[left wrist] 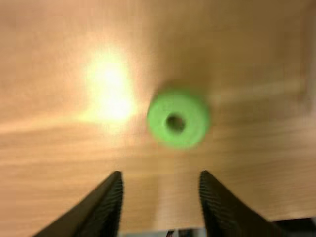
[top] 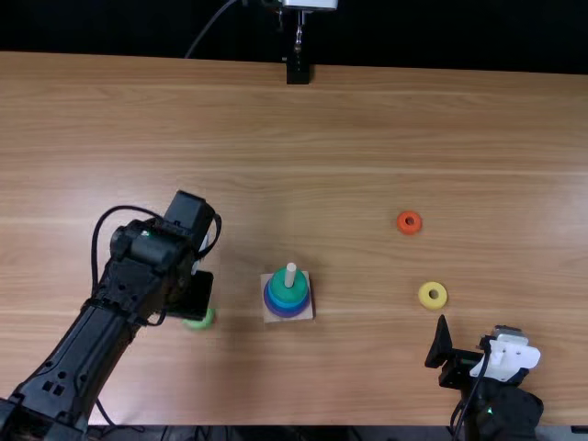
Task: Build the Hanoi tower: stack the rings onto the peg from bottom to top in this color order: purple, dark blue, light blue, dark green, light green, yellow, orange.
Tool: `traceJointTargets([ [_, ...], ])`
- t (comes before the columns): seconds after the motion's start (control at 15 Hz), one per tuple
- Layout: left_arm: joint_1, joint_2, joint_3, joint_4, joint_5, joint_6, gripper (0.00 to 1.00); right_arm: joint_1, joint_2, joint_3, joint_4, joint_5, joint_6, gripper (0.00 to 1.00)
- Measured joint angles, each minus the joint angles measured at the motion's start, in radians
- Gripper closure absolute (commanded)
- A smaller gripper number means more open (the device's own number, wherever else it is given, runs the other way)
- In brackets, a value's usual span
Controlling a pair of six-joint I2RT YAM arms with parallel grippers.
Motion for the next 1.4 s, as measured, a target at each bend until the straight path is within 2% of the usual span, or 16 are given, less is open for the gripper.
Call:
traceJointTargets([
  [0.2,0.000,0.000,-0.051,0.014,0.057,0.001,0.00,0.000,0.000,0.000,0.000,0.000,0.000,0.00],
  [0.33,-0.001,0.000,-0.051,0.022,0.077,0.001,0.00,0.000,0.000,0.000,0.000,0.000,0.000,0.00],
  [0.6,-0.019,0.044,-0.051,0.134,0.088,0.001,0.00,0.000,0.000,0.000,0.000,0.000,0.000,0.00],
  [1.0,-0.014,0.134,-0.051,0.283,0.092,0.001,0.00,0.000,0.000,0.000,0.000,0.000,0.000,0.00],
  [1.2,0.034,0.182,-0.050,0.284,0.100,0.002,0.00,0.000,0.000,0.000,0.000,0.000,0.000,0.00],
  [1.4,0.089,0.233,-0.042,0.283,0.101,0.056,0.00,0.000,0.000,0.000,0.000,0.000,0.000,0.00],
])
